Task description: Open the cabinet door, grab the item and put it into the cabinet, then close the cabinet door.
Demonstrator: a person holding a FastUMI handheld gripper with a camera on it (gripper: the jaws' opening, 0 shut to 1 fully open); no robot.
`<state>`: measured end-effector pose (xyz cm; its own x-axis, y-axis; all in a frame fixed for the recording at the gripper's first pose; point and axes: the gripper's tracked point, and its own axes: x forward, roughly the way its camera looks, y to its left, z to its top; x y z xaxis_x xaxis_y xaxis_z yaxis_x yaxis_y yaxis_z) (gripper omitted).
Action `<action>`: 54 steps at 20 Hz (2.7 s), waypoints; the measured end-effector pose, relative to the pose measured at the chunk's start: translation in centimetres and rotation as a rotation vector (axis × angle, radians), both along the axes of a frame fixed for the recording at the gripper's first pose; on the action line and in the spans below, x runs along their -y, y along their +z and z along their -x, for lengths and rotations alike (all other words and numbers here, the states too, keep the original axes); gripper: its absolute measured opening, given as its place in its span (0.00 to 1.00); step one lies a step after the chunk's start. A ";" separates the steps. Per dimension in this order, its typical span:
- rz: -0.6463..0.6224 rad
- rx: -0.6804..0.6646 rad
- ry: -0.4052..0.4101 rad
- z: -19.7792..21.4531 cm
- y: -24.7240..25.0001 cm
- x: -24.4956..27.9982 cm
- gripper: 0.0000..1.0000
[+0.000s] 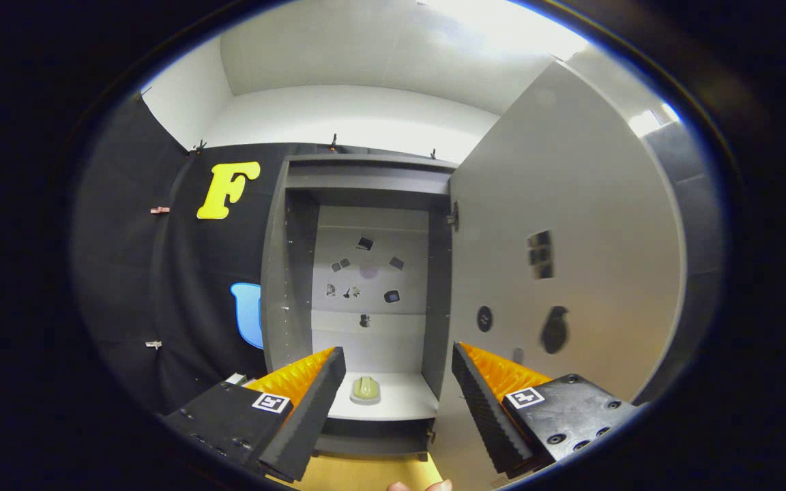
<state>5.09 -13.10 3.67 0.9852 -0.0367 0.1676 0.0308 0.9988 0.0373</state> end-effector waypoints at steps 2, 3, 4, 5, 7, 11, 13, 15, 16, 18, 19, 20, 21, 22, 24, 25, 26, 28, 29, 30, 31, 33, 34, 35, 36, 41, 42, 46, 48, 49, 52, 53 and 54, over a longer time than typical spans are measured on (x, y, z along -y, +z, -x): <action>-0.021 0.000 0.009 3.4 -0.4 0.7 0.98; -0.022 -0.011 0.012 5.1 -1.0 1.4 0.98; -0.012 -0.015 0.009 6.6 -1.7 2.1 0.98; 0.000 -0.027 0.001 7.8 -2.3 3.1 0.98; 0.008 -0.055 -0.027 10.5 -3.6 5.6 0.98; -0.011 -0.100 -0.186 11.6 -5.3 12.6 0.98; -0.028 -0.119 -0.243 10.0 -6.1 14.1 0.97; -0.017 -0.137 -0.282 8.6 -6.8 16.9 0.98; 0.009 -0.139 -0.301 7.7 -7.1 18.2 0.98; 0.049 -0.150 -0.334 5.8 -7.7 20.6 0.98; 0.046 -0.161 -0.338 4.8 -8.1 21.3 0.98; 0.028 -0.172 -0.333 3.7 -8.6 21.4 0.98; 0.024 -0.176 -0.342 3.0 -8.6 21.9 0.98; 0.027 -0.176 -0.343 2.4 -8.9 22.6 0.96; 0.002 -0.178 -0.321 2.0 -9.0 22.6 0.96; -0.014 -0.181 -0.304 2.0 -9.1 22.3 0.96; -0.020 -0.191 -0.289 1.9 -9.4 22.1 0.96; -0.013 -0.191 -0.278 1.8 -9.4 21.6 0.96; -0.015 -0.195 -0.268 1.8 -9.4 20.9 0.96; -0.028 -0.196 -0.254 2.1 -9.5 19.7 0.96; -0.045 -0.196 -0.239 2.3 -9.5 17.8 0.96; -0.062 -0.191 -0.215 2.4 -9.6 15.5 0.96; -0.061 -0.185 -0.209 2.3 -9.5 14.5 0.96; -0.060 -0.180 -0.203 2.3 -9.5 13.4 0.96; -0.061 -0.176 -0.195 2.2 -9.4 12.1 0.96; -0.065 -0.171 -0.127 0.7 -9.3 5.3 0.96; -0.062 -0.170 -0.111 0.3 -9.3 4.0 0.96; -0.069 -0.175 -0.049 -1.8 -9.6 -0.6 0.96; -0.073 -0.195 -0.008 -3.1 -10.2 -3.0 0.96; -0.073 -0.205 0.017 -3.5 -10.5 -4.4 0.96; -0.064 -0.216 0.075 -3.8 -10.7 -7.6 0.96; -0.066 -0.217 0.092 -3.8 -10.6 -8.5 0.96; -0.065 -0.219 0.104 -2.5 -10.7 -7.1 0.96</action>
